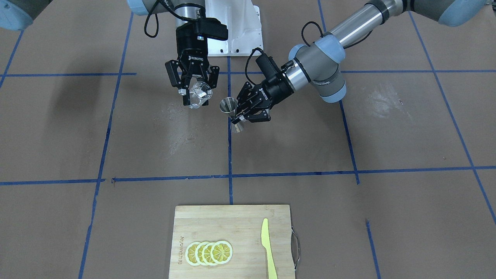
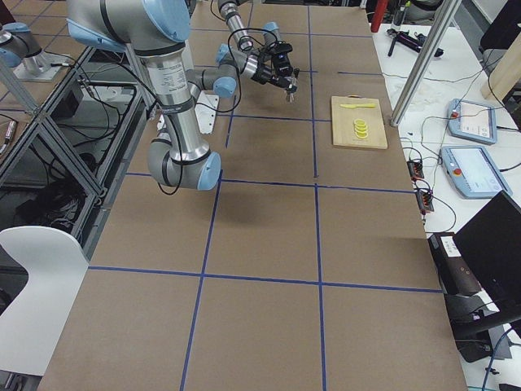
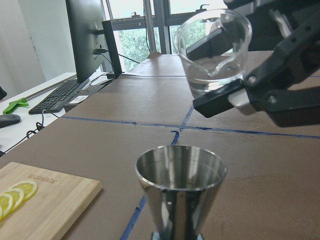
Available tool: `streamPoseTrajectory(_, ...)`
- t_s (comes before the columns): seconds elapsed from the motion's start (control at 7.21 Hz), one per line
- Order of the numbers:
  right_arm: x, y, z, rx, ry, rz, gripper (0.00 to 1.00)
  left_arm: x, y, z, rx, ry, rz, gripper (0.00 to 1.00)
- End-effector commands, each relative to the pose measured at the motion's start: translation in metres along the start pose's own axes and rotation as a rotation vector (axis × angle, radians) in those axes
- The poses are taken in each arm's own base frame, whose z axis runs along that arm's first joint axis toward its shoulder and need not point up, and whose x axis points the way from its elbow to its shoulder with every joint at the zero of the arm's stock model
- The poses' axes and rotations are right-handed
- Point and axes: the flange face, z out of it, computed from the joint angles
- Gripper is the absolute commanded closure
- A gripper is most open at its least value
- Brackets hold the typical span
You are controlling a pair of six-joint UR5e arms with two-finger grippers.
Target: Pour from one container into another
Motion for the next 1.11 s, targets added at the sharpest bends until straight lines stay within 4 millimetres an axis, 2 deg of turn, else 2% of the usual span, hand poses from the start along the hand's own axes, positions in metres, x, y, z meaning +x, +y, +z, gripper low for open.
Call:
streamPoseTrajectory(0.0, -0.001, 0.001, 0.001, -0.008, 0.005, -0.023, 1.0, 0.011, 0.002, 0.004, 0.004, -0.013, -0.006, 1.0)
streamPoseTrajectory(0.55, -0.007, -0.013, 0.0, -0.038, 0.028, -0.099, 1.0, 0.016, 0.002, 0.005, 0.006, -0.005, -0.008, 1.0)
streamPoseTrajectory(0.97, -0.007, -0.011, 0.003, -0.042, 0.061, -0.19, 1.0, 0.016, 0.001, 0.006, 0.007, -0.005, -0.008, 1.0)
